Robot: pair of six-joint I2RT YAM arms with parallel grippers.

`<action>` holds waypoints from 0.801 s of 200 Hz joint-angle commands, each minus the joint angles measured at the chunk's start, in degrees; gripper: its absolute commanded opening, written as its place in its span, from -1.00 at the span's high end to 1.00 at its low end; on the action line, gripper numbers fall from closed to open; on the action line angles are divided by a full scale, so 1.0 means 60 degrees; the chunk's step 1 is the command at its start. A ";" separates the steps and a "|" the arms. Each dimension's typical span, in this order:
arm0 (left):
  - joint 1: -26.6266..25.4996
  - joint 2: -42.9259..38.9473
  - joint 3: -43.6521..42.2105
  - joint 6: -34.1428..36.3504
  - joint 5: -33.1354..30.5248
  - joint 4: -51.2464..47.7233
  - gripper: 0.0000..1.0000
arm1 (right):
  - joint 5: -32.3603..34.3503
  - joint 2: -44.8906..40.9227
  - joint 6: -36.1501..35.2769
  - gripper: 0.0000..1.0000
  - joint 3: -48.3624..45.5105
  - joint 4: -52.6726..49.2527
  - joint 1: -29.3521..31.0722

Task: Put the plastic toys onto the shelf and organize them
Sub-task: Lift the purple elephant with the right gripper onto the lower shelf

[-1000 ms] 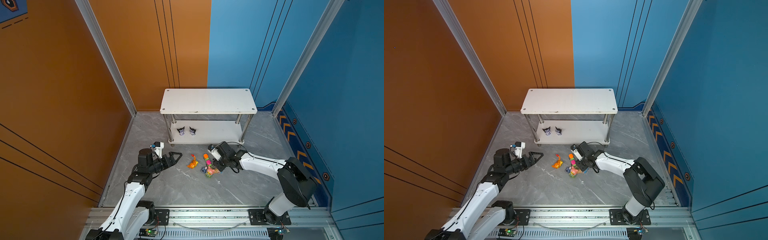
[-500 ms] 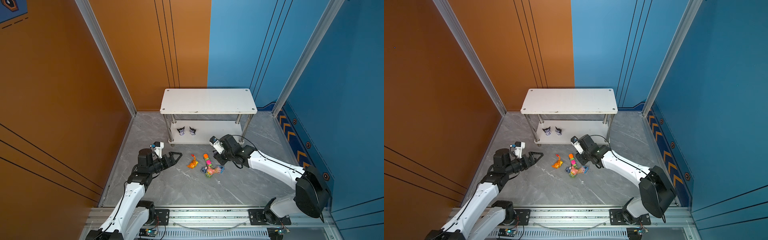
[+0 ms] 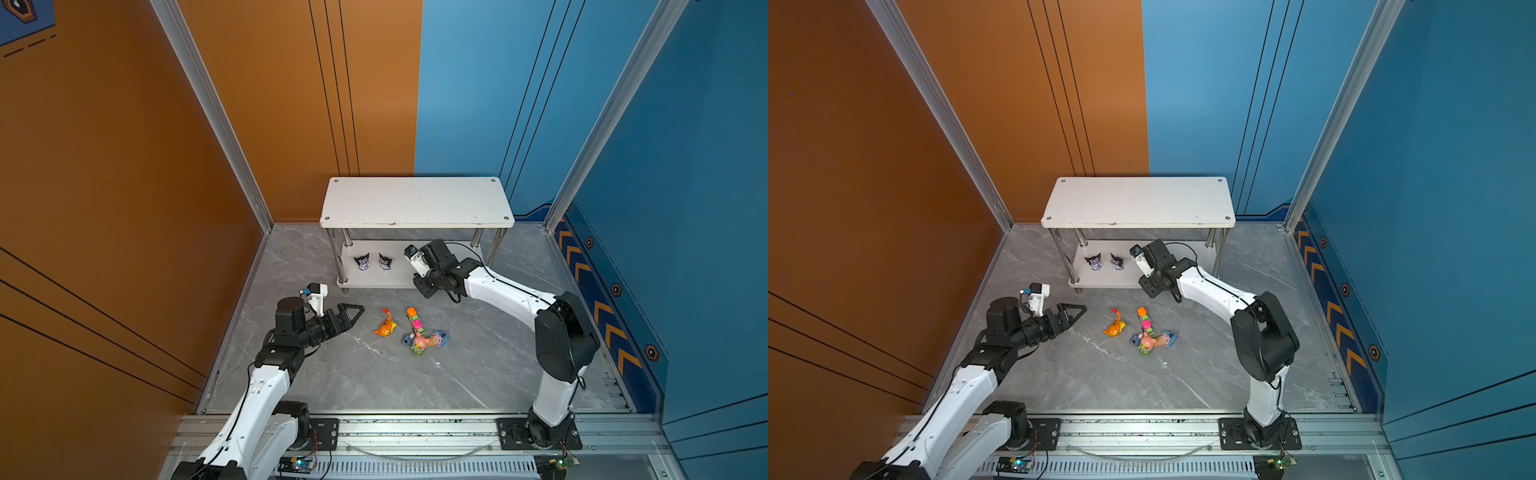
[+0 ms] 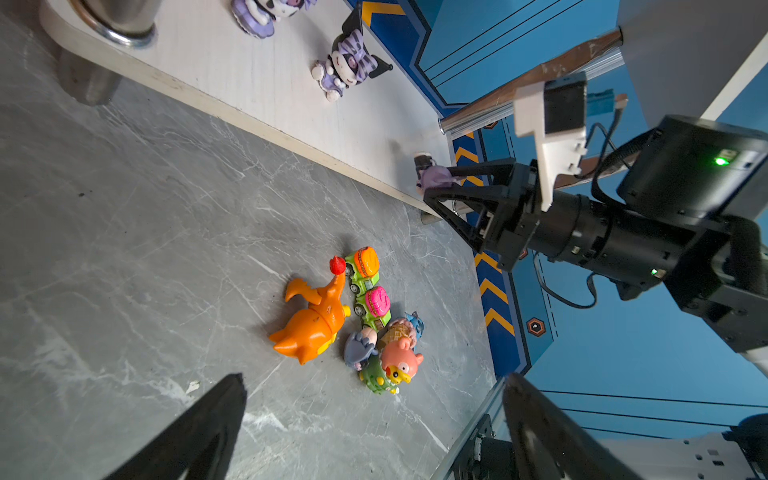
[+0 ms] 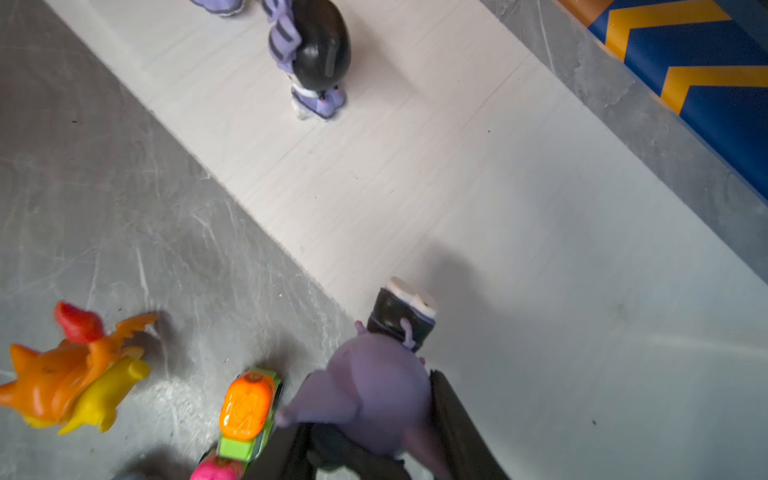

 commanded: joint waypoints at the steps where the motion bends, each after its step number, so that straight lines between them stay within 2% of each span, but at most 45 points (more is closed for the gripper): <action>1: -0.0006 -0.0028 0.0003 0.0162 -0.0112 0.0112 -0.96 | 0.0247 0.0405 -0.0245 0.24 0.0639 -0.0389 -0.0098; 77: 0.0169 0.0292 0.0020 0.0134 0.0054 0.0373 -0.96 | 0.0188 0.1492 -0.0126 0.23 0.1487 -0.0189 -0.0363; 160: 0.0258 0.0257 -0.0057 0.0082 0.0088 0.0447 -0.96 | -0.0183 0.2855 -0.0188 0.23 0.3223 -0.0764 -0.0552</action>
